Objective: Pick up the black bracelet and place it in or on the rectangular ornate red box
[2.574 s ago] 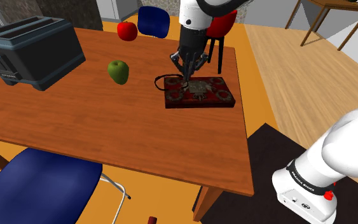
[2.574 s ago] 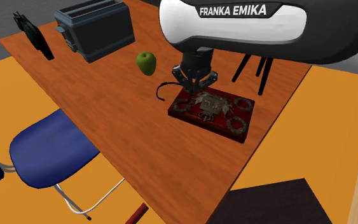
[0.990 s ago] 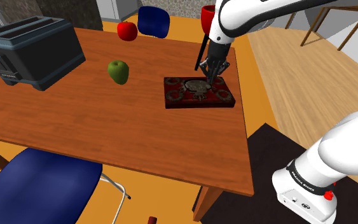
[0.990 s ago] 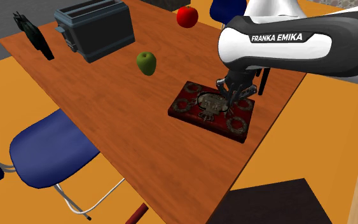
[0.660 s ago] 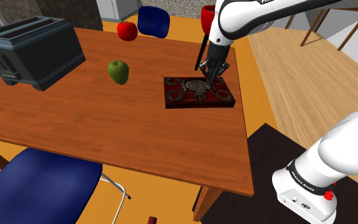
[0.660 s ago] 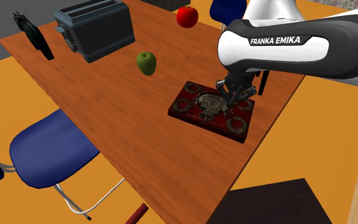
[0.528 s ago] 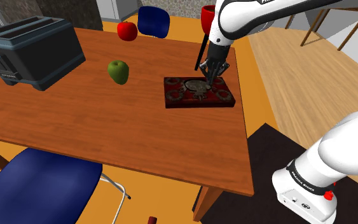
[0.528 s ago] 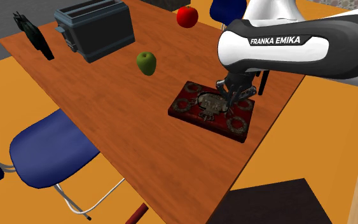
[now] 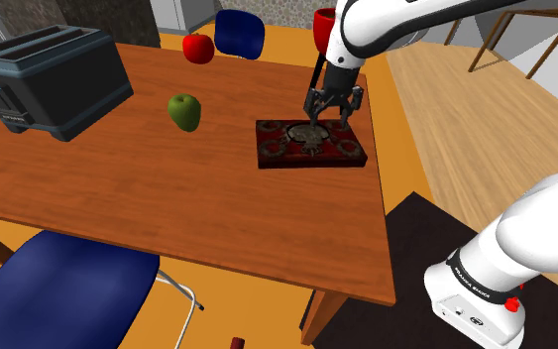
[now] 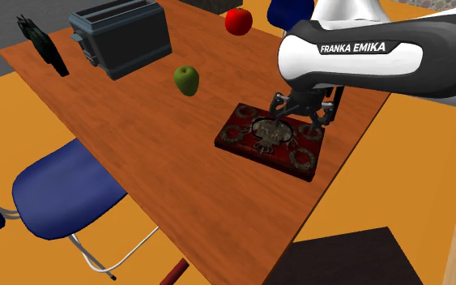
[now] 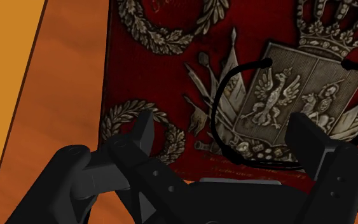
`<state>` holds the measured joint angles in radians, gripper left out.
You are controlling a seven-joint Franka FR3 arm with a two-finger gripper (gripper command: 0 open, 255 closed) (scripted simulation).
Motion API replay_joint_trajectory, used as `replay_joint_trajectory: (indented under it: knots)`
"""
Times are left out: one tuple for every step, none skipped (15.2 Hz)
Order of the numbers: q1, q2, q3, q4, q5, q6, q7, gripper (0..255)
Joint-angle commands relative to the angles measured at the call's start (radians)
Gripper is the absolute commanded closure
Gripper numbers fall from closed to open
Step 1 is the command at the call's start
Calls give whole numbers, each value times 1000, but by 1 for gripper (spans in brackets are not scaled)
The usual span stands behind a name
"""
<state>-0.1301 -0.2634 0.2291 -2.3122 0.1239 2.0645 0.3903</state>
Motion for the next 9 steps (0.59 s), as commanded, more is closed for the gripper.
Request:
replay_joint_trajectory:
  knots:
    - [-1,-17,-5,34,0,-52,-1,0]
    - [-2,-27,-8,59,-1,-86,-1,0]
    - [-3,-33,-10,80,-2,-114,-1,0]
    - [-3,-33,-10,80,-2,-114,-1,0]
    - [-3,-33,-10,80,-2,-114,-1,0]
    - [-3,-33,-10,80,-2,-114,-1,0]
    - [-3,-33,-10,80,-2,-114,-1,0]
    - [-3,-33,-10,80,-2,-114,-1,0]
    - [-3,-33,-10,80,-2,-114,-1,0]
